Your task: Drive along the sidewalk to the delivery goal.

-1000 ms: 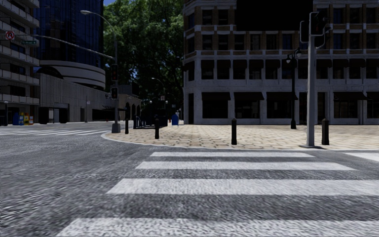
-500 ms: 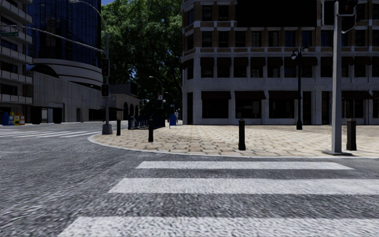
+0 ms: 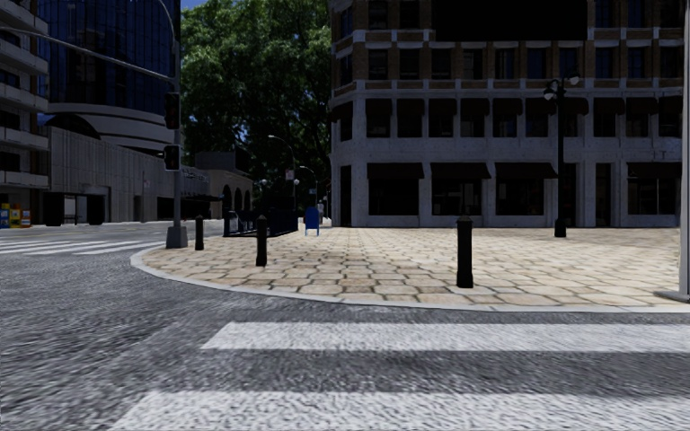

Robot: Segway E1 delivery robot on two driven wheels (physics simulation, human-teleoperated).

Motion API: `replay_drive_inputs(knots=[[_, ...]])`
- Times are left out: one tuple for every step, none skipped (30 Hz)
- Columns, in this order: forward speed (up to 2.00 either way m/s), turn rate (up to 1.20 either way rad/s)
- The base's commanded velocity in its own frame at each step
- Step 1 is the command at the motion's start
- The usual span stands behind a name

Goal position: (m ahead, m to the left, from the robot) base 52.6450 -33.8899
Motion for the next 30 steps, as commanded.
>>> replay_drive_inputs(knots=[[1.93,-0.27],[1.93,-0.27],[1.93,-0.27],[1.93,-0.27],[1.93,-0.27],[1.93,-0.27],[1.93,-0.27],[1.93,-0.27],[1.93,-0.27],[1.93,-0.28],[1.93,-0.3],[1.93,-0.31],[1.93,-0.32],[1.93,-0.31],[1.93,-0.25],[1.93,-0.17],[1.93,-0.08],[1.93,0.0],[1.93,0.0],[1.93,0.0],[1.93,0.0],[1.93,0.0],[1.93,0.0],[1.93,0.0],[1.93,0.0],[1.93,0.0],[1.93,0.0],[1.93,0.0],[1.93,0.0],[1.93,0.0]])
